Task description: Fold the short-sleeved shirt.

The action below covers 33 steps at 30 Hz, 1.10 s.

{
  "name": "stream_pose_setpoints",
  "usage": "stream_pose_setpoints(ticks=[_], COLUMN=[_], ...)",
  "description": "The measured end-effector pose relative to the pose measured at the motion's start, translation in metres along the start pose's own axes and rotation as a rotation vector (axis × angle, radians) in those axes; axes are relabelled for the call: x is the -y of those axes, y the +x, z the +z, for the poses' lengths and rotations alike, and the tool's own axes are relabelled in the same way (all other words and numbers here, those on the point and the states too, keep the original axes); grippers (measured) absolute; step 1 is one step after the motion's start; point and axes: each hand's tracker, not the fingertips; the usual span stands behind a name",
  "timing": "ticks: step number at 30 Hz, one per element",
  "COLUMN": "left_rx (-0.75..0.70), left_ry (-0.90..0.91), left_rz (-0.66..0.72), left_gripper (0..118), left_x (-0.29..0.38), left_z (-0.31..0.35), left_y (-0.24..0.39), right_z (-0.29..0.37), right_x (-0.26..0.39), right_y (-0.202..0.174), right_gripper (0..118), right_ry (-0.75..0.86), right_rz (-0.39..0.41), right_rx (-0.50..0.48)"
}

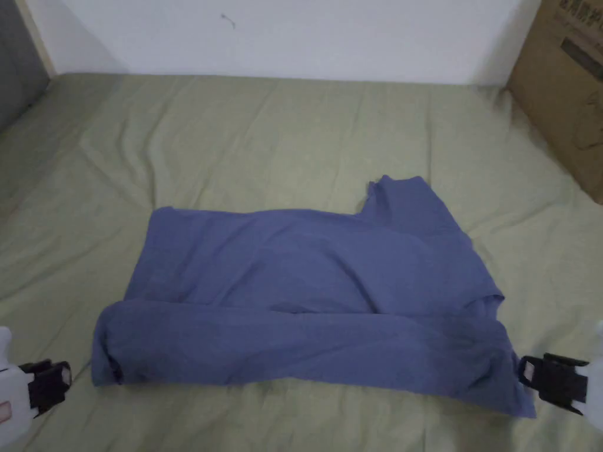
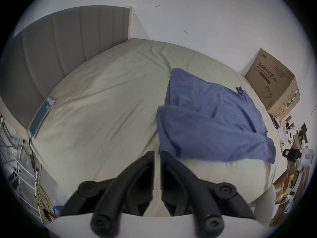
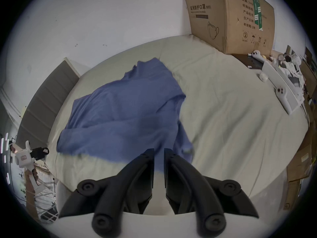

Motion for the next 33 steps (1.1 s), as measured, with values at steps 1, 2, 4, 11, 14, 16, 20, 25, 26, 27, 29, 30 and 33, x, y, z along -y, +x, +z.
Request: stream_pose_setpoints(ticks=[1,2,4,11,14,16,20,25,26,27,29,30,33], left_rx=[-0.006,-0.005,-0.004,-0.006,-0.057,-0.113,-0.127,-0.093,-0.088,-0.082,-0.068,-0.06,-0.046], left_ry=[-0.009,-0.015,-0.004,-0.041,-0.141,-0.144,-0.087,-0.082,-0.082,-0.083,-0.082,-0.088,-0.09], left_rz=[0.006,0.004,-0.003,-0.01,-0.028,-0.029,-0.06,-0.034,-0.036,-0.042,-0.049,-0.051,-0.055], left_gripper=[10,10,12,100,95,91,60,19,19,18,17,16,15], left_x=[0.008,0.013,0.015,-0.012,-0.012,-0.008,-0.013,-0.02,-0.022,-0.022,-0.022,-0.023,-0.024], left_z=[0.003,0.004,-0.005,-0.072,-0.106,-0.118,-0.11,-0.103,-0.101,-0.099,-0.093,-0.091,-0.083], left_y=[-0.001,-0.001,0.0,0.016,0.023,0.022,0.033,0.039,0.038,0.038,0.038,0.038,0.038], right_z=[0.004,0.007,0.017,0.017,0.013,0.005,-0.021,-0.078,-0.094,-0.106,-0.136,-0.139,-0.117], right_x=[0.011,0.022,0.04,0.072,0.07,0.066,0.045,0.016,0.012,0.006,0.007,0.008,-0.002], right_y=[-0.002,-0.005,-0.009,0.001,0.002,0.009,0.005,0.013,0.015,0.015,0.015,0.009,-0.004], right_gripper=[6,6,6,6,5,6,91,118,115,108,94,94,43], right_ry=[-0.011,-0.014,0.034,-0.007,-0.014,-0.015,-0.013,-0.026,-0.066,-0.095,-0.203,-0.227,-0.162], right_rz=[-0.008,-0.013,-0.05,-0.216,-0.244,-0.245,-0.16,-0.116,-0.107,-0.102,-0.011,0.003,0.019], right_rx=[-0.008,-0.014,0.058,0.055,0.036,0.039,0.084,0.145,0.148,0.144,0.181,0.229,0.229])
